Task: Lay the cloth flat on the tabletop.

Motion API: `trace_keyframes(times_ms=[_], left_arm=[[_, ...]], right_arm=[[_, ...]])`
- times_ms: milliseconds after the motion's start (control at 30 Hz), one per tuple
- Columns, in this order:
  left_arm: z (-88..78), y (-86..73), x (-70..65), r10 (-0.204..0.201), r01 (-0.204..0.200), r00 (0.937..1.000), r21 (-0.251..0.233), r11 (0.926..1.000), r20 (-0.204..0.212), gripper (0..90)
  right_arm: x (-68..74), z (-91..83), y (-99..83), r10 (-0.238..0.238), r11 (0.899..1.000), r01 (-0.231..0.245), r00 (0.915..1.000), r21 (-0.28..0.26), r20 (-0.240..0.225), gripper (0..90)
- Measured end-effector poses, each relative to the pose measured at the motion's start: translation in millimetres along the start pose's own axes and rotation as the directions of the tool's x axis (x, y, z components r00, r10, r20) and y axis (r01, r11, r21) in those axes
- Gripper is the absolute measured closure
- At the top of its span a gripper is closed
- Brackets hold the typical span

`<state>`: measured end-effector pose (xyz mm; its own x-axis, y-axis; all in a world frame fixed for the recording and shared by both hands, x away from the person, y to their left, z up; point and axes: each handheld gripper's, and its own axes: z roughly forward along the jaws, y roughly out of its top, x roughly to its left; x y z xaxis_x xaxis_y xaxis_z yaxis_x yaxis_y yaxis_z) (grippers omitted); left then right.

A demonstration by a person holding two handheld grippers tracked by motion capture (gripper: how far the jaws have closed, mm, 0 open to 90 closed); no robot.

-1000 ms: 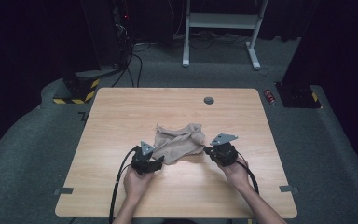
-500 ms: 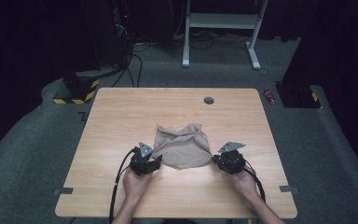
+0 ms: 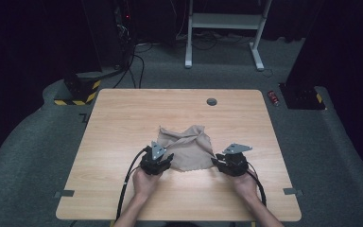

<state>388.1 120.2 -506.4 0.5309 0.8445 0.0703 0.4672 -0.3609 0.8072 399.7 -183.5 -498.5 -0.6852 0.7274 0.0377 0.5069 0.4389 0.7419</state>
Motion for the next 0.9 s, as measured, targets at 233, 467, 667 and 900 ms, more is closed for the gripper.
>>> trace_keyframes(times_ms=[233, 467, 667, 900], left_arm=[[13.6, -0.4, 3.4, -0.017, 0.018, 0.9998, 0.072, 0.9973, -0.003, 57.7], [17.1, -3.9, 5.5, 0.011, -0.019, 0.9979, 0.114, 0.9934, 0.064, 80.3], [14.7, -4.0, 8.0, 0.013, -0.024, 0.9959, 0.125, 0.9918, 0.089, 90.0], [-2.0, -1.3, 13.8, 0.003, -0.012, 0.9935, 0.082, 0.9966, 0.114, 90.0]], right_arm=[[-4.7, 1.4, -7.8, 0.013, 0.999, -0.014, 0.9997, 0.033, 0.02, 70.0], [-2.9, 12.0, -13.1, -0.011, 0.998, 0.01, 0.9997, 0.061, 0.021, 74.9], [-1.9, 12.0, -13.8, -0.012, 0.998, 0.011, 0.9997, 0.057, 0.023, 74.9], [-2.1, 11.9, -14.4, -0.014, 0.999, 0.013, 0.9996, 0.053, 0.023, 74.8]])
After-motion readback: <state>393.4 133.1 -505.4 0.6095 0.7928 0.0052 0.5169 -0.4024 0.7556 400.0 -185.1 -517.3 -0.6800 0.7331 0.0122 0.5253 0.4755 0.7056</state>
